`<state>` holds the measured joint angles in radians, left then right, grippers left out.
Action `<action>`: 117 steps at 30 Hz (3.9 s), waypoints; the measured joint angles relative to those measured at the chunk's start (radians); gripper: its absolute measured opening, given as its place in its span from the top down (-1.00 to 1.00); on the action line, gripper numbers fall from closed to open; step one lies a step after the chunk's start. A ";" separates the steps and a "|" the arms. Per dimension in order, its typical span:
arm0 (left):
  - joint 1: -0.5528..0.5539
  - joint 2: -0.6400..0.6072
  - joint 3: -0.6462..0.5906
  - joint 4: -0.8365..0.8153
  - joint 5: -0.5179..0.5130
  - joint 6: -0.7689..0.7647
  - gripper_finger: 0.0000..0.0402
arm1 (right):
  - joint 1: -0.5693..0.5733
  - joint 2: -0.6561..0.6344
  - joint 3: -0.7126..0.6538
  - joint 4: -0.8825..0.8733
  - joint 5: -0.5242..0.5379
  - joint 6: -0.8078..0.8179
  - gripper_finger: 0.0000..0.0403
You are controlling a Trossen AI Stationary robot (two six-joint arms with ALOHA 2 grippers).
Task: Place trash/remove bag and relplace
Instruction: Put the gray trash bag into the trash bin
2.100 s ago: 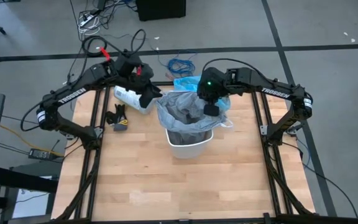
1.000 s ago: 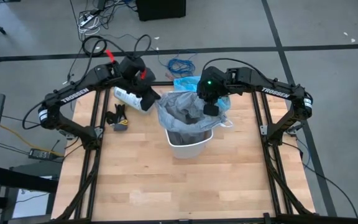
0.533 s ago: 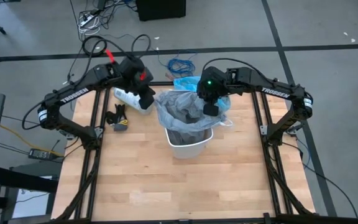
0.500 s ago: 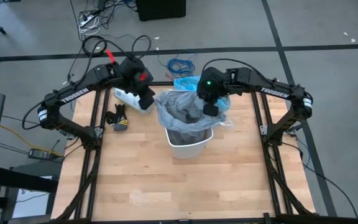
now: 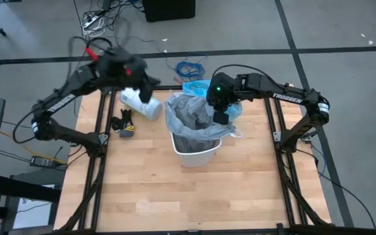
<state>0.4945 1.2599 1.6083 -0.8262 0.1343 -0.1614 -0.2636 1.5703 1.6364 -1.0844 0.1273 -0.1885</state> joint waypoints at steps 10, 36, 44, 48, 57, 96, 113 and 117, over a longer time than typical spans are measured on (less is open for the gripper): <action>-0.006 0.030 0.004 0.064 0.308 0.279 0.62 | 0.000 0.000 -0.001 0.018 -0.029 -0.054 0.83; -0.208 0.059 0.008 -0.183 -0.079 1.147 0.29 | -0.001 0.000 -0.001 0.044 -0.044 -0.059 0.81; -0.250 0.067 0.008 -0.140 -0.194 1.157 0.29 | -0.001 -0.001 -0.001 0.044 -0.044 -0.056 0.82; -0.277 0.069 0.009 -0.165 -0.173 1.191 0.29 | -0.001 -0.001 -0.001 0.045 -0.044 -0.056 0.82; -0.324 0.097 0.009 -0.152 -0.224 1.243 0.40 | -0.001 -0.002 -0.001 0.058 -0.044 -0.054 0.83; -0.483 0.109 -0.276 -0.020 -0.320 0.740 0.99 | -0.001 -0.002 0.000 0.043 -0.059 -0.053 0.84; -0.556 0.107 -0.111 -0.154 -0.319 0.484 0.85 | 0.000 -0.021 0.001 -0.036 -0.043 -0.030 0.66; -0.556 0.102 -0.112 -0.188 -0.319 0.463 0.85 | 0.000 -0.056 0.000 -0.036 -0.037 0.000 0.60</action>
<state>-0.0612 1.3616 1.4967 -1.0147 -0.1848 0.3019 -0.2638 1.5143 1.6367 -1.1205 0.0898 -0.1881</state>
